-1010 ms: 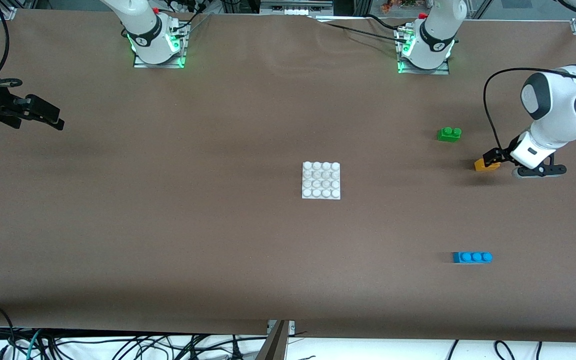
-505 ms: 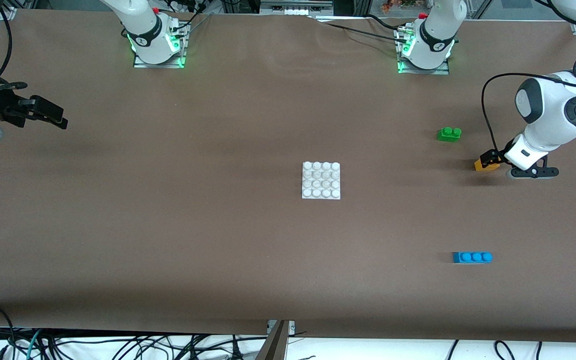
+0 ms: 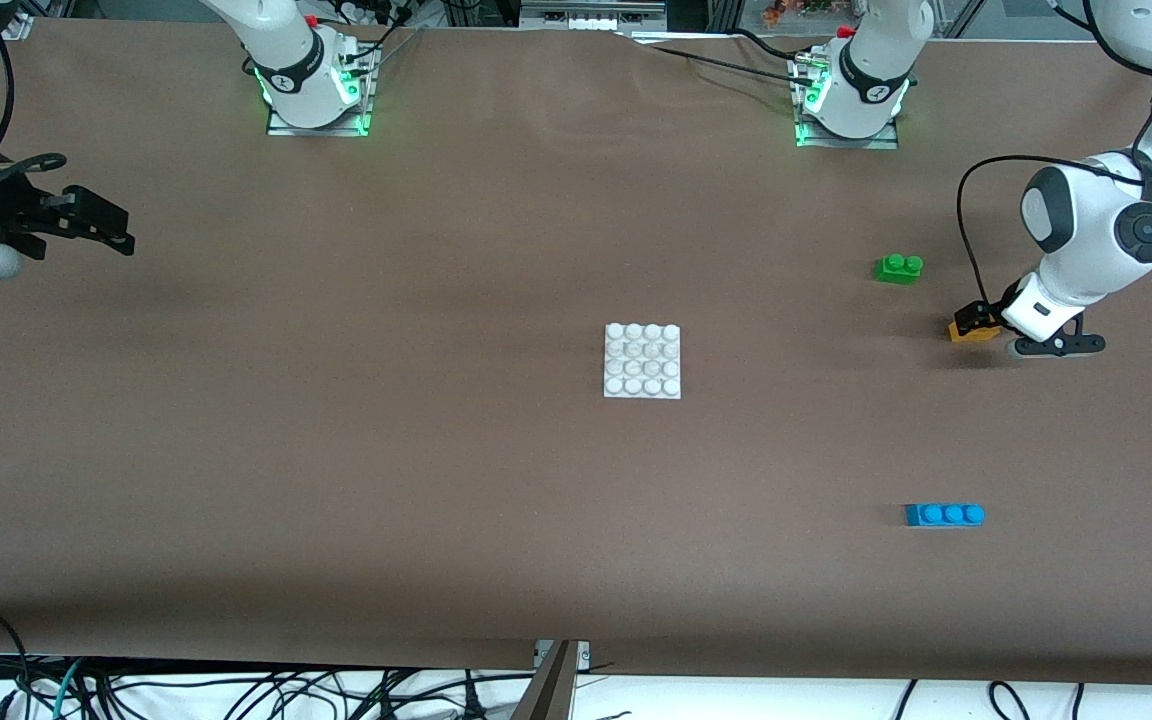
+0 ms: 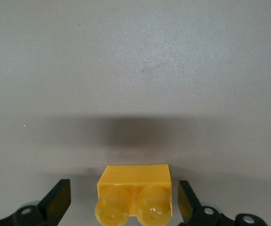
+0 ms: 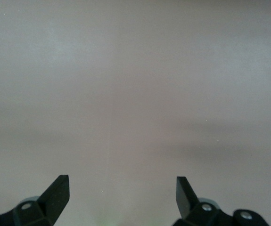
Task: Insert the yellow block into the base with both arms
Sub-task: 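Close the left gripper on the yellow block and lift it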
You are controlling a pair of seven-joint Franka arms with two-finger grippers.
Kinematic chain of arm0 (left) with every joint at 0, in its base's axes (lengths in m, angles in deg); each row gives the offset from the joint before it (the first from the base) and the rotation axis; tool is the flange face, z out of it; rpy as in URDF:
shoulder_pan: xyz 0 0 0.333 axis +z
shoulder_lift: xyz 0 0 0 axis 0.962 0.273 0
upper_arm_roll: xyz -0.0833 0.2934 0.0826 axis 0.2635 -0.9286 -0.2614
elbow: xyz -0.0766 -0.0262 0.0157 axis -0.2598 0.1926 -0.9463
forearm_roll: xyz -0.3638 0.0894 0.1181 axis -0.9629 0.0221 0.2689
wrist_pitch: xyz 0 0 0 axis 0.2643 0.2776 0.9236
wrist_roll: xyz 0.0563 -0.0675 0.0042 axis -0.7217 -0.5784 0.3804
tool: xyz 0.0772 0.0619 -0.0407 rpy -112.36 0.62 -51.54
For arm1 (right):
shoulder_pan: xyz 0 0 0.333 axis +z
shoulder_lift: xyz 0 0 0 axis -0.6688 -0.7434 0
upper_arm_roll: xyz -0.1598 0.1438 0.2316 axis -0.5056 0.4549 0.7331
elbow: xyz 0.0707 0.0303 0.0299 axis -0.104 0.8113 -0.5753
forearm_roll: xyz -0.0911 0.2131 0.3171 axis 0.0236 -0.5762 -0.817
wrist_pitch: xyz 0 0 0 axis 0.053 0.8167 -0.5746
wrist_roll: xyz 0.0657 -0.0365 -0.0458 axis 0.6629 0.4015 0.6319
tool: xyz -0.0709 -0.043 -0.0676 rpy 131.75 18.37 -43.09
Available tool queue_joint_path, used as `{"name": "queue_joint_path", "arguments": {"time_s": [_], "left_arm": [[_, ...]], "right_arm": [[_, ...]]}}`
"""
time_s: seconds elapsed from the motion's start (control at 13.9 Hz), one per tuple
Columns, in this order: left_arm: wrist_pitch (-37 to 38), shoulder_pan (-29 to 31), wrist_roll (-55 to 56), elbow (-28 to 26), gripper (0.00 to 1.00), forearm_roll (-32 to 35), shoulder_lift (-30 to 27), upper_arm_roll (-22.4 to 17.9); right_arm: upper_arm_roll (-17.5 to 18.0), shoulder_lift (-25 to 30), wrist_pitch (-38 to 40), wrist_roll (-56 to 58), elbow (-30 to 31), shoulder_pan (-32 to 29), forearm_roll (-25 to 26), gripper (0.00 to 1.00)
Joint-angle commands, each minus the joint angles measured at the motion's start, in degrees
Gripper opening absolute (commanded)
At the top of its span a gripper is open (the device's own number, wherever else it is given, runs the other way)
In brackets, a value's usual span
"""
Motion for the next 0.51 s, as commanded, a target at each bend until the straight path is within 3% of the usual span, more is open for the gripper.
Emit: {"name": "queue_joint_path", "arguments": {"time_s": [0.0, 0.29, 0.36, 0.43], "left_arm": [[-0.76, 0.56, 0.64, -0.55, 1.0, 0.35, -0.01, 0.5], [-0.85, 0.56, 0.73, -0.73, 1.0, -1.93, 1.3, 0.5], [-0.94, 0.56, 0.73, -0.64, 0.94, -1.93, 1.66, 0.5], [-0.94, 0.47, 0.73, -0.64, 0.74, -1.93, 1.75, 0.5]], "right_arm": [[0.15, 0.39, -0.18, 1.03, -0.46, 0.33, 0.9, 1.0], [0.23, 0.04, -0.18, 0.86, -1.34, 0.6, 0.73, 1.0], [0.15, -0.05, -0.18, 0.86, -1.34, 0.6, 0.81, 1.0], [0.15, -0.05, -0.18, 0.86, -1.34, 0.6, 0.81, 1.0]]}}
